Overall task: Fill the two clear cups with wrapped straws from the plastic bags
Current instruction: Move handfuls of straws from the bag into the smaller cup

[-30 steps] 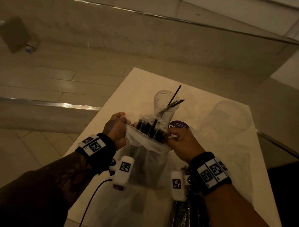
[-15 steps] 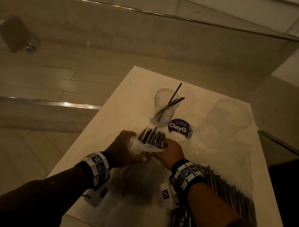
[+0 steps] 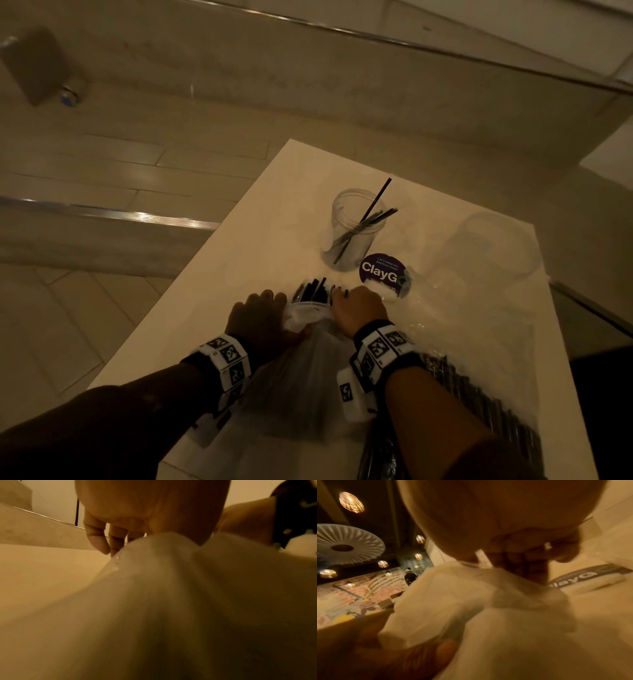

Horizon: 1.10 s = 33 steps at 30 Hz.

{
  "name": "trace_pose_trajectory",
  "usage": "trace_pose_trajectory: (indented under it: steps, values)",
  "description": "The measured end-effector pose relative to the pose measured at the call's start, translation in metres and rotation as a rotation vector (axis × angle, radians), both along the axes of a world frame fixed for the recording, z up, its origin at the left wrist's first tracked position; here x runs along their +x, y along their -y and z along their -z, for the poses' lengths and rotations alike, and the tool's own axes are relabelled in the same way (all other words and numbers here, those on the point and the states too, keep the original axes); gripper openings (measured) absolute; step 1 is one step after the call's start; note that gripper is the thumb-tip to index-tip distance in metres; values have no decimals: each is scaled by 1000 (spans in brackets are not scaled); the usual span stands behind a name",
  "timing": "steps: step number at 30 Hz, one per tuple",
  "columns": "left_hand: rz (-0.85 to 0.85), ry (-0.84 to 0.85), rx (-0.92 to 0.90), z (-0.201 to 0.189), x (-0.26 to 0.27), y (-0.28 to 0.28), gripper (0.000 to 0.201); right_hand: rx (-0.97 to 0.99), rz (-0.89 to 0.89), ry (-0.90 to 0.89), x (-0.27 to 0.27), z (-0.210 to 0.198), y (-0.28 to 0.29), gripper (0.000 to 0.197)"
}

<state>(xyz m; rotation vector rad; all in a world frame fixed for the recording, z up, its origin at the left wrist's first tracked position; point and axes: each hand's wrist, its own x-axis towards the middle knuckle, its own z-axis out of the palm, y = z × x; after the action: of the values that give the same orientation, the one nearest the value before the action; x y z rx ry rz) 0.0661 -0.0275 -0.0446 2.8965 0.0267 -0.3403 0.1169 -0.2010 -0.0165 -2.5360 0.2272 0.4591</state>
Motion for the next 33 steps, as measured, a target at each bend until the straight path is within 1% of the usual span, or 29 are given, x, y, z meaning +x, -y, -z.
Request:
trace_pose_trajectory:
  steps: [2,3,4,7,8,9,11,12,14,16,18,21,24,25,28,31,33]
  values:
    - [-26,-44,-100,2,0,3,67,-125,0,-152,0,8,-5,58]
    - [-36,-81,-161,3,1,5,68,-153,-12,-195,0,11,-7,64]
    - [-40,-113,-213,3,1,7,70,-142,-12,-221,1,13,-9,65]
    - [-61,-126,-328,2,0,12,85,-30,-6,-235,7,13,-12,47]
    - [-50,-84,-315,3,-2,13,91,2,-10,-227,9,11,-12,43]
    - [0,18,-247,5,-4,12,95,29,-11,-213,11,11,-11,40]
    - [171,214,-82,6,-7,13,95,73,2,-177,12,12,-11,38]
    - [241,262,-48,6,-7,14,92,72,7,-156,12,13,-10,39]
    - [375,238,-22,5,-6,19,86,49,10,-114,14,15,-7,43]
    - [452,186,-16,8,-7,20,78,46,-15,-94,14,13,-6,42]
    - [459,124,13,13,-7,19,71,53,-50,-86,13,5,-6,32]
    - [475,120,61,17,-5,20,68,82,-68,-58,10,-13,-10,25]
    - [485,109,73,20,-5,18,69,54,-93,30,9,-28,-18,29]
    - [483,104,76,20,-4,18,69,106,-95,68,9,-33,-21,28]
    - [487,68,59,21,-3,18,72,375,-48,205,6,-51,-32,23]
    - [479,28,36,17,-3,20,70,451,8,382,5,-83,-38,32]
    - [477,-8,9,13,-4,21,71,552,50,508,7,-111,-38,29]
